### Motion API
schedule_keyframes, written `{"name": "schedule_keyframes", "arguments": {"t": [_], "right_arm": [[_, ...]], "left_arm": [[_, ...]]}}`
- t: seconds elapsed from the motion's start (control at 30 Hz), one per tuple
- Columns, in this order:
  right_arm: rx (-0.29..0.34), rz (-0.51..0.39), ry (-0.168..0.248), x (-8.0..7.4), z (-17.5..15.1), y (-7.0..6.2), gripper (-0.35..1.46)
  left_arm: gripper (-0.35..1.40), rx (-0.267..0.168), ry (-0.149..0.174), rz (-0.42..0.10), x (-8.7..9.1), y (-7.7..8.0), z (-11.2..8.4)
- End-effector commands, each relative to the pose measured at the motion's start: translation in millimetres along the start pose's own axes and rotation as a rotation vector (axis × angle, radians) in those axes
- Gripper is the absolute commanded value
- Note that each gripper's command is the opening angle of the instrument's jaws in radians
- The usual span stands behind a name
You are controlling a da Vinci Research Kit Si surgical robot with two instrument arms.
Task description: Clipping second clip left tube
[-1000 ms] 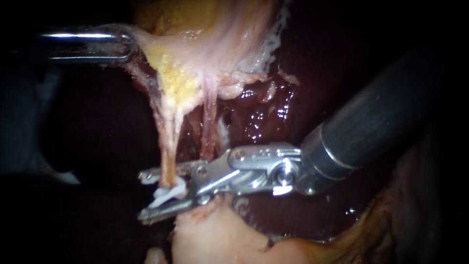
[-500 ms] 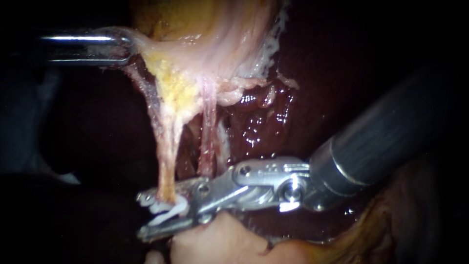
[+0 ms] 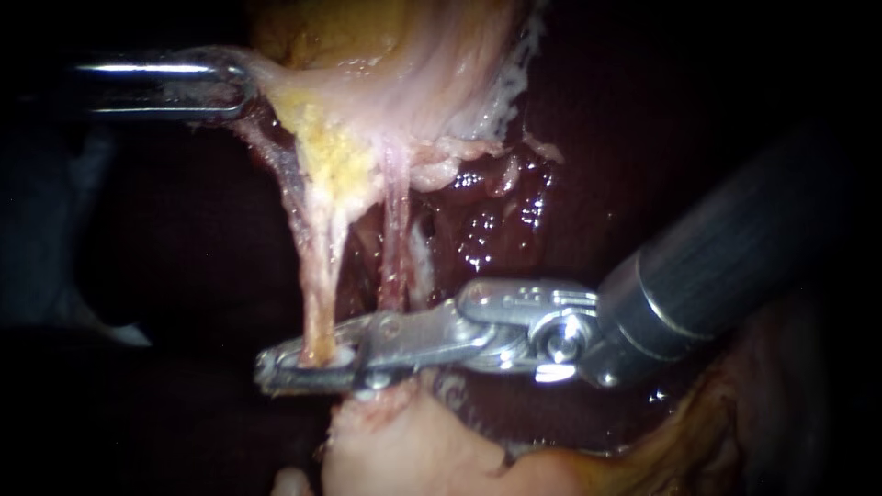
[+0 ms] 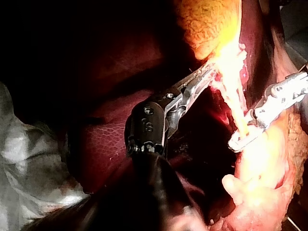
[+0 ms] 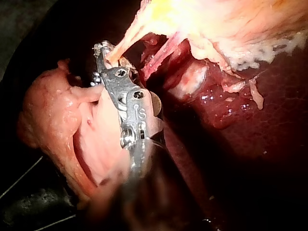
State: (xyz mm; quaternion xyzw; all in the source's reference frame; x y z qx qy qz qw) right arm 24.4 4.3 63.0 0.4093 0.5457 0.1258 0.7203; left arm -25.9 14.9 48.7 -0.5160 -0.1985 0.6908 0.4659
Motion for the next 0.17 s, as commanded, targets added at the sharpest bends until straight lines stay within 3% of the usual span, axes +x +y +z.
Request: {"name": "schedule_keyframes", "arguments": {"t": [0.03, 0.17], "right_arm": [[0.0, 0.0, -0.001, 0.0, 0.1, 0.0, -0.35], [-0.001, 0.0, -0.001, -0.1, 0.0, 0.1, -0.35]], "left_arm": [[-0.35, 0.0, 0.0, 0.0, 0.0, 0.0, 0.0], [-0.35, 0.0, 0.0, 0.0, 0.0, 0.0, 0.0]]}}
